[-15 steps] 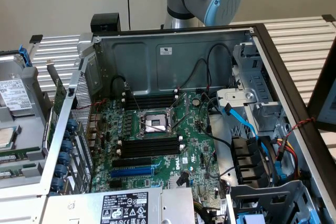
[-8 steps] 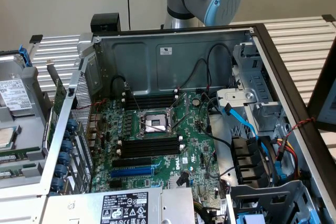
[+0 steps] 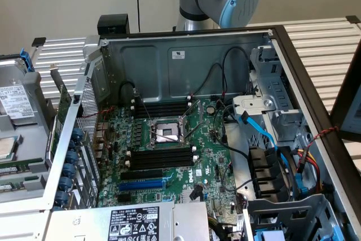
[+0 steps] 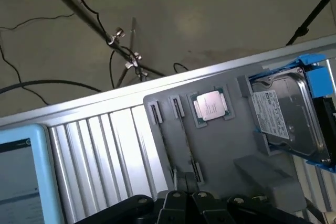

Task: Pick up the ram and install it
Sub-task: 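Pick up the ram and move it above insertion slot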

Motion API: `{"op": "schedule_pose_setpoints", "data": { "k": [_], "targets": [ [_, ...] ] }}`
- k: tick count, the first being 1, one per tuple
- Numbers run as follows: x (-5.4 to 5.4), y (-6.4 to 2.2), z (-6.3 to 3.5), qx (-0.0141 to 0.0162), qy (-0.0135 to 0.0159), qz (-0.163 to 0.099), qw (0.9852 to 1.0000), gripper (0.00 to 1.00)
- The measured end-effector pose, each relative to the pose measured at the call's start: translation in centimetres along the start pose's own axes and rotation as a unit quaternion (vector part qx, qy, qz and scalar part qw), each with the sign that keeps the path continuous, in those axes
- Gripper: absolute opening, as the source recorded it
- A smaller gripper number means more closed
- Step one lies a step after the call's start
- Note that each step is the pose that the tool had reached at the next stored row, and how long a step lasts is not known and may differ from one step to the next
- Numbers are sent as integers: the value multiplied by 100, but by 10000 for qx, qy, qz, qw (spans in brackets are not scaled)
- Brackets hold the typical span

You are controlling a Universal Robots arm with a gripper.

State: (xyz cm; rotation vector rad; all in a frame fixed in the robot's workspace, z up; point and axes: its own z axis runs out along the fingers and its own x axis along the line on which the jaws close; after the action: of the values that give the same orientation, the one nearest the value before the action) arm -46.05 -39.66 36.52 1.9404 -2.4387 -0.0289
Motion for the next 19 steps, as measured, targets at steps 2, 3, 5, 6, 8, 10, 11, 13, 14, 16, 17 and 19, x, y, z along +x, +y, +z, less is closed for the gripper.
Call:
{"op": "schedule_pose_setpoints", "data": {
  "k": [2,3,5,6,8,10,11,13,14,16,17,19],
  "targets": [
    [0,0,6,2,5,-179,9998,11],
    [0,0,7,2,8,-270,9996,11],
    [0,0,14,4,13,-457,9990,11],
    [0,0,17,5,16,-547,9985,11],
    [0,0,23,7,21,-727,9974,11],
    [0,-1,29,8,27,-909,9959,11],
    [0,-1,32,8,30,-998,9950,11],
    [0,-1,39,10,35,-1175,9931,11],
    [0,-1,45,12,37,-1243,9922,11],
    [0,-1,63,15,40,-1369,9906,17],
    [-1,-1,74,20,41,-1417,9899,24],
    [-1,-3,104,24,44,-1513,9885,30]
  ]
}}
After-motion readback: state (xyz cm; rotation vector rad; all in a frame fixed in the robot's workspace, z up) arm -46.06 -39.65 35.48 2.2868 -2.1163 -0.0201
